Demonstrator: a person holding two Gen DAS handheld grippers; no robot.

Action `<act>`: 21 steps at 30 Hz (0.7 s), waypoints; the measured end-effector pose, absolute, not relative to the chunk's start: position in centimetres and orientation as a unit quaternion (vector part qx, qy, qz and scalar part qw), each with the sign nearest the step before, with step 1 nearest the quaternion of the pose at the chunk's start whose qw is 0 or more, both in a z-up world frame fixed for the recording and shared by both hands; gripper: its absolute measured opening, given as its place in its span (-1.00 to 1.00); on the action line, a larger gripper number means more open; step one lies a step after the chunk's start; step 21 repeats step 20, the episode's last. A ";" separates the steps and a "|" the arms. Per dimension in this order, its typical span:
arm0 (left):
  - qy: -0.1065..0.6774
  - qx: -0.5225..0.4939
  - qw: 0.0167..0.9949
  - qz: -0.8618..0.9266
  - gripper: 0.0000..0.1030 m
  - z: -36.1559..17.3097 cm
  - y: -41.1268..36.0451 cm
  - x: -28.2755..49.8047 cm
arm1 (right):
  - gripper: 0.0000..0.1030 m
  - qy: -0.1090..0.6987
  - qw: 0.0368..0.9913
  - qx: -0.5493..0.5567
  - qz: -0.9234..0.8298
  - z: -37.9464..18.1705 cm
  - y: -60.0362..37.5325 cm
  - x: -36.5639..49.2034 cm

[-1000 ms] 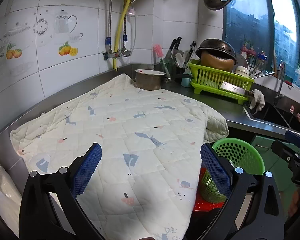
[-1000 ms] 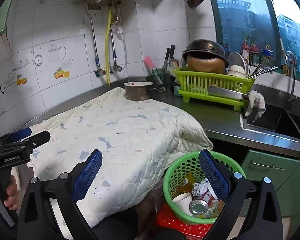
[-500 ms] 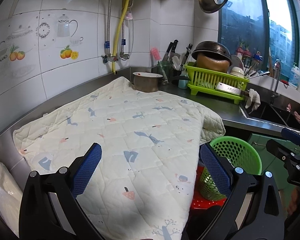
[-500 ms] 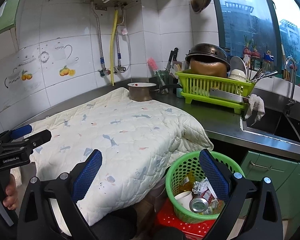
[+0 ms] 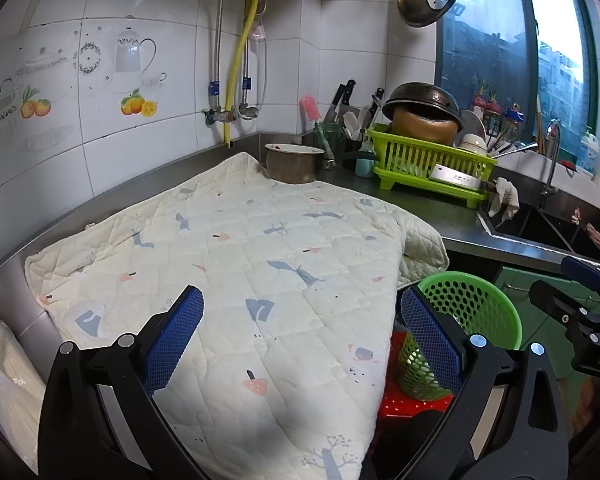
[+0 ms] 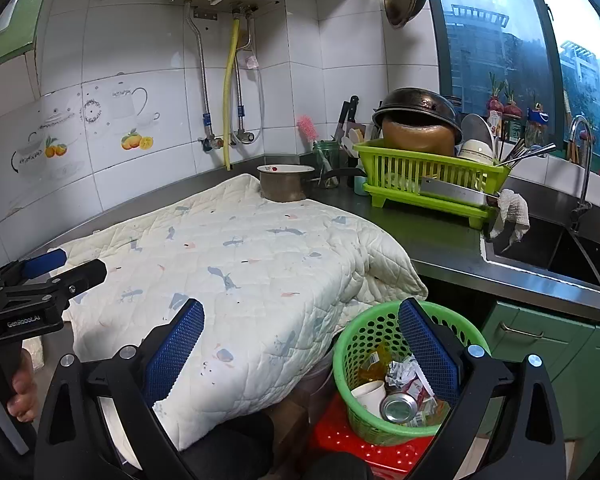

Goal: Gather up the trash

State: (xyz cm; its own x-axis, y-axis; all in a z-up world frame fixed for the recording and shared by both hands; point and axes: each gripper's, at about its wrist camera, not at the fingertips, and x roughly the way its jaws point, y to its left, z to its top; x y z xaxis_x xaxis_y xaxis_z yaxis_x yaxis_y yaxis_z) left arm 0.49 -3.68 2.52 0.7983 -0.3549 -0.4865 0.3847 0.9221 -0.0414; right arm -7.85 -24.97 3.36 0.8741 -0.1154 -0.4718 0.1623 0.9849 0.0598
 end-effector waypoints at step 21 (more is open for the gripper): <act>0.255 0.031 0.945 -0.200 0.90 2.1 -4.2 0.8 | 0.84 0.245 0.965 0.055 -0.073 2.6 -24.9 -7.6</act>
